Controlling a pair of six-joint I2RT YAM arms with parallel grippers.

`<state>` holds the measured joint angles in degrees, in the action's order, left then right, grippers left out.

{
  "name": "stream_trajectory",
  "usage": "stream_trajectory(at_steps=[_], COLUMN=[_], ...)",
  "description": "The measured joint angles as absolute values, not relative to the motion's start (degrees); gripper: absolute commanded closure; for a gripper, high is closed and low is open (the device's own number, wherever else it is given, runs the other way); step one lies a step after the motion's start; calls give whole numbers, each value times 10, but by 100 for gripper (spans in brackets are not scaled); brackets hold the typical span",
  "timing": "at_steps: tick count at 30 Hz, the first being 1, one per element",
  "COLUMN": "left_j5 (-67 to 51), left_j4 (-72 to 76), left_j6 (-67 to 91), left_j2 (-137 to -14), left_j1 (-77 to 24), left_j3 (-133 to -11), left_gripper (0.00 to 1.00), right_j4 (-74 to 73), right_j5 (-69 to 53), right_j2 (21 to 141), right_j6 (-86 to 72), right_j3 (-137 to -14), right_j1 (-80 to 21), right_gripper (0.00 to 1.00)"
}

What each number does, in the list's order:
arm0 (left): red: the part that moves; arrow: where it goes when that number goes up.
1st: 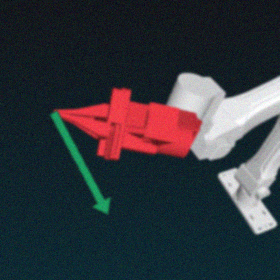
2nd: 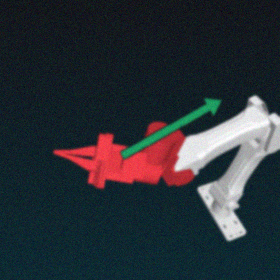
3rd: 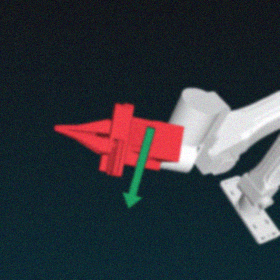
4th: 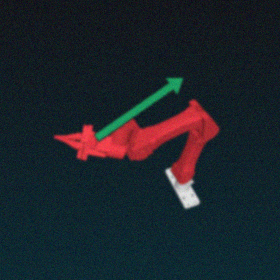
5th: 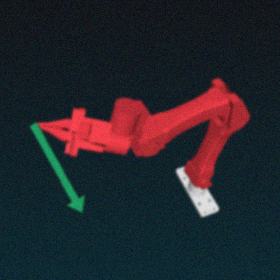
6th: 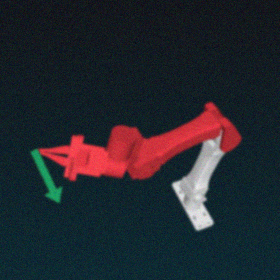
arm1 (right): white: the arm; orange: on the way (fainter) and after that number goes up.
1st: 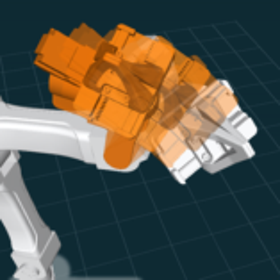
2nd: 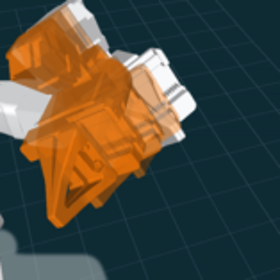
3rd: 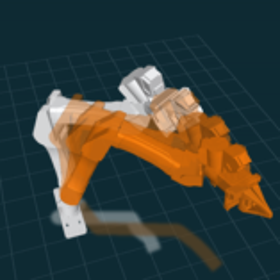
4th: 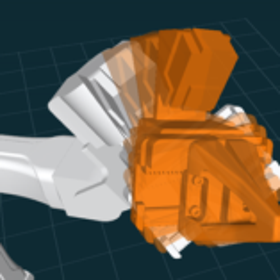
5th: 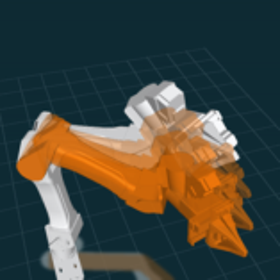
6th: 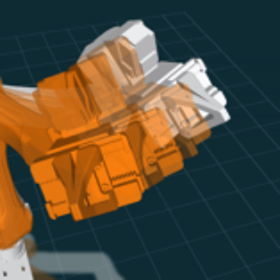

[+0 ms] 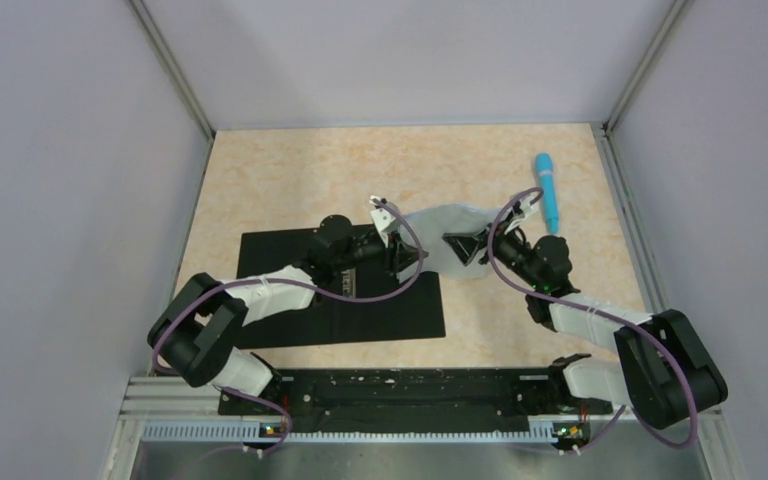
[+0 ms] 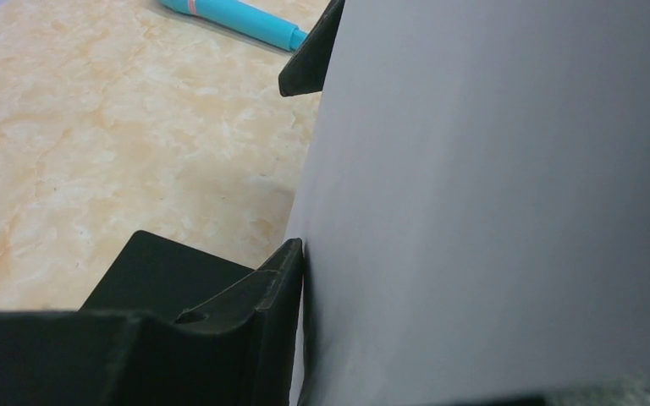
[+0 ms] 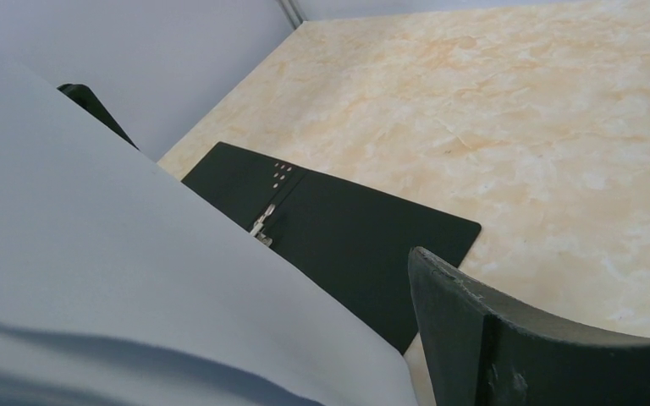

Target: Put the files into the folder

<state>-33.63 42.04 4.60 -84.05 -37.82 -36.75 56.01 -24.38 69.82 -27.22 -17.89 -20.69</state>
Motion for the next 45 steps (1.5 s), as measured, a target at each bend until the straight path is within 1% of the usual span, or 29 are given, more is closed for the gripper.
stream_trajectory(at_steps=[2,7,21,24,29,31,32,33,34,39,42,45], left_j5=[-335,-321,-304,-304,-304,-303,-302,-300,-295,-280,-280,-282], left_j4=[423,440,489,500,511,515,515,515,516,501,427,340], left_j6=[46,49,77,85,98,102,103,104,104,83,52,17], left_j2=[-841,-840,-825,-822,-822,-822,-822,-822,-822,-811,-776,-715], left_j1=[-378,-378,-378,-378,-378,-378,-378,-378,-378,-378,-377,-372], left_j3=[-368,-366,-324,-320,-320,-320,-320,-320,-320,-322,-346,-390], left_gripper=[57,53,52,58,73,83,93,97,100,100,100,100], right_j4=[561,561,561,561,561,561,561,561,561,530,469,413], right_j5=[-240,-233,-215,-208,-200,-197,-196,-195,-195,-206,-238,-281], right_j2=[699,699,699,699,699,699,699,699,699,678,639,598], right_j6=[-272,-272,-272,-272,-272,-272,-272,-272,-272,-264,-249,-236], right_j3=[-179,-179,-179,-179,-179,-179,-179,-179,-179,-179,-198,-240], right_j1=[-210,-211,-213,-214,-220,-220,-220,-220,-220,-220,-220,-220], right_gripper=[21,21,21,20,20,20,20,20,20,20,19,19])
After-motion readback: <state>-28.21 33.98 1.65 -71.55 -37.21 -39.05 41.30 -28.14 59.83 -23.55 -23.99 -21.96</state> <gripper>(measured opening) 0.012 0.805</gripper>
